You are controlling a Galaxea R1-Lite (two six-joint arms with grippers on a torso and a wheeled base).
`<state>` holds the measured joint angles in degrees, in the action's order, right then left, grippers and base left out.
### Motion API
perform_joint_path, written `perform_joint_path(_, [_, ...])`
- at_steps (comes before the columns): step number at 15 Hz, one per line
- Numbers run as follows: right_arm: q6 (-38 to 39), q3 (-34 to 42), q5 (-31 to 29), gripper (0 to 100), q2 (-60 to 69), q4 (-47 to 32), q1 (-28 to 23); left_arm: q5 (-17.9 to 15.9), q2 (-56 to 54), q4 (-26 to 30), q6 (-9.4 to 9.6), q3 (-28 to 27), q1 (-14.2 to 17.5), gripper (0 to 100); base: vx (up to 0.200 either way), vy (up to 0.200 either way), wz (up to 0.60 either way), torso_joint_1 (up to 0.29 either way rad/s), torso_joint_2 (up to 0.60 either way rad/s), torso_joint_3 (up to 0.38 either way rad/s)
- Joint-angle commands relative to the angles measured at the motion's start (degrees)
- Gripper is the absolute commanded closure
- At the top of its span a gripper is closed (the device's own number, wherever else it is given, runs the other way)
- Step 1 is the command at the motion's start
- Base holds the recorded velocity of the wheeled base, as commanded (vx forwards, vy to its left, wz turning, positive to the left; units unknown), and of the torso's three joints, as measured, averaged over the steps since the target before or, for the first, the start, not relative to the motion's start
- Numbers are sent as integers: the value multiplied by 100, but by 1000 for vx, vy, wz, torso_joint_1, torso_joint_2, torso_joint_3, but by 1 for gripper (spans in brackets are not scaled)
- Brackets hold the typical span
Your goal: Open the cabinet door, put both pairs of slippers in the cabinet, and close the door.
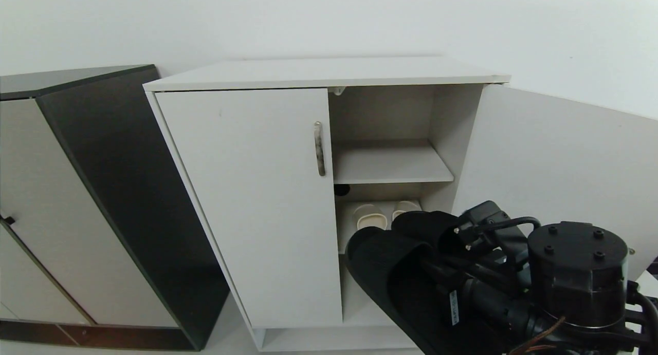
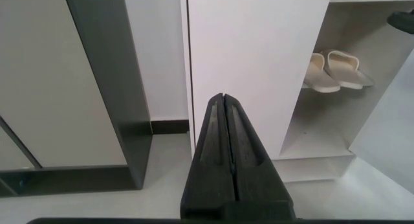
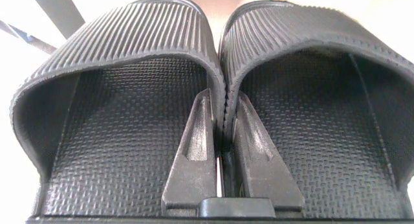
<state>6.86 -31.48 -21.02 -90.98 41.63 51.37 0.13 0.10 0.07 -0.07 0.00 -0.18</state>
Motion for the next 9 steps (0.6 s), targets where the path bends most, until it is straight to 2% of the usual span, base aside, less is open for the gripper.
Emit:
perform_joint_path(1, [-1,10,1,100,-8,-6,4,-5,-1,1,-1,0,1,100,0,0,0,0,0,0])
perform_joint_path(7, [-10,-16,10,100,-25,3,4,4,-1,1,-1,0,1,100,0,0,0,0,0,0])
perform_joint_path(9, [-89,-148,-43,100,-52,-41,101,4,-1,1,-1,0,1,100,0,0,0,-27,137,110])
